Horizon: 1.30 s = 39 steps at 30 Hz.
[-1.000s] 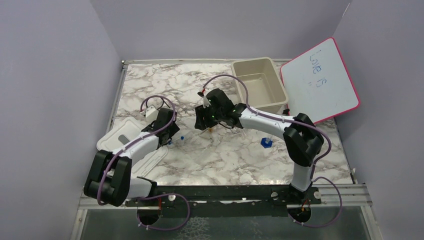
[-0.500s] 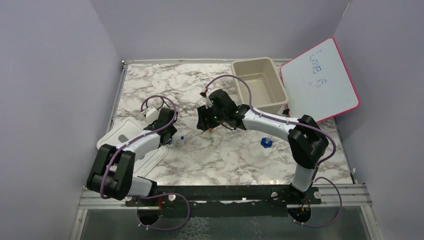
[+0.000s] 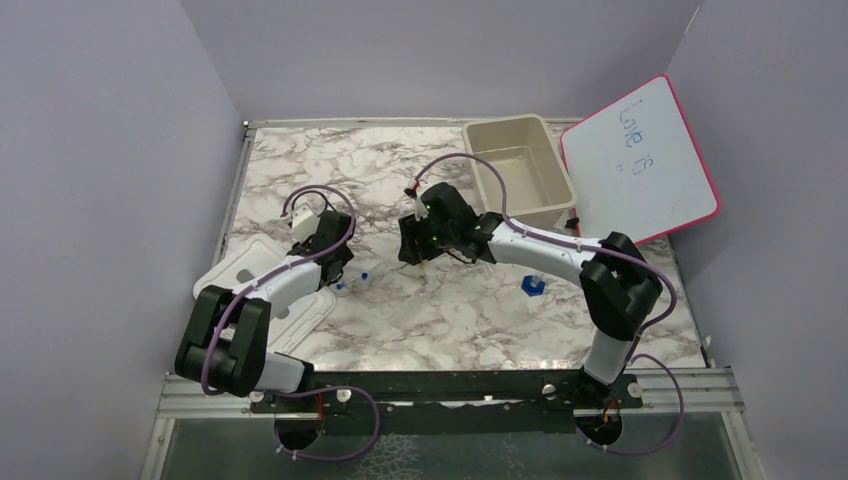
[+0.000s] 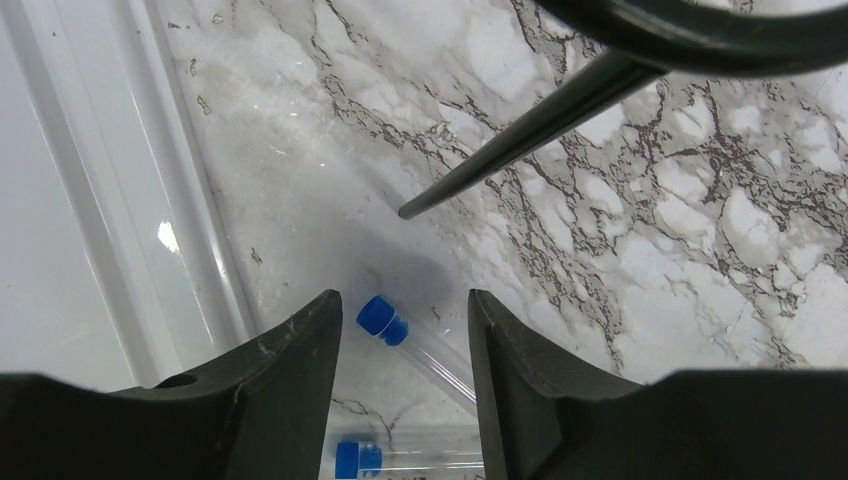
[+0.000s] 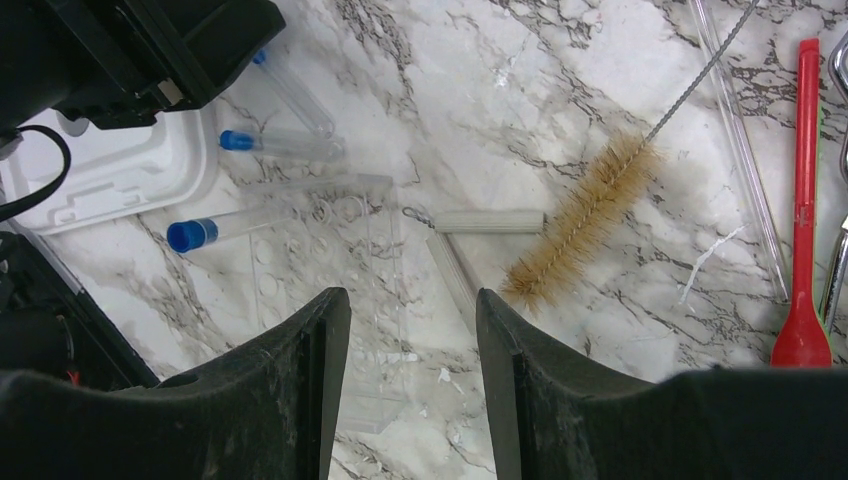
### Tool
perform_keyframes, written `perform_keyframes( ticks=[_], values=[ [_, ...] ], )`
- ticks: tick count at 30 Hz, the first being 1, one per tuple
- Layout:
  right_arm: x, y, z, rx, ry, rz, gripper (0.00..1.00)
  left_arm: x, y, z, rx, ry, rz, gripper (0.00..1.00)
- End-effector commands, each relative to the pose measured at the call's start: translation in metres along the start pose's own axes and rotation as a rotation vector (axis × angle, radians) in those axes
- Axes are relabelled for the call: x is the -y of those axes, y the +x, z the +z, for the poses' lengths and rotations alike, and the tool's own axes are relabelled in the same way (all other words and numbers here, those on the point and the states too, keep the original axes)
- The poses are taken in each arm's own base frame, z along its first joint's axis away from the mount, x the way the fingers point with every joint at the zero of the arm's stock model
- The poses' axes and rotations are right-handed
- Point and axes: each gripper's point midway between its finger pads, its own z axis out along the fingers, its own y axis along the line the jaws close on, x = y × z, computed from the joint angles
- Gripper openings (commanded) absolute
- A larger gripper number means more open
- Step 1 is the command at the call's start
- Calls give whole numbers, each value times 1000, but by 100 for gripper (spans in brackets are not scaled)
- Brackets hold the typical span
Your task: Organize the chemistry lab equipment
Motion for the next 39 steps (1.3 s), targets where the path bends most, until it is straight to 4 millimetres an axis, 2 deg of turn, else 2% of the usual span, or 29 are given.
perform_keyframes(
  ticks=[1, 10, 23, 29, 31, 39],
  values=[
    [1, -10, -11, 46, 15, -9, 54, 7, -6, -6, -17, 13, -37, 53],
    [2, -6, -14, 50, 18, -14, 54, 2, 16, -9, -108, 2, -89, 53],
    [2, -8, -22, 69, 18, -24, 54, -1, 20, 11, -99, -55, -46, 33],
    [2, -11, -23, 77, 19, -34, 54, 4, 6, 12, -52, -58, -42, 20],
    [3, -13, -23, 82, 25, -37, 54, 7, -2, 9, -28, -50, -38, 19],
    [3, -21, -28, 112, 38, -33, 54, 28, -42, -19, 75, 71, -48, 11]
  ],
)
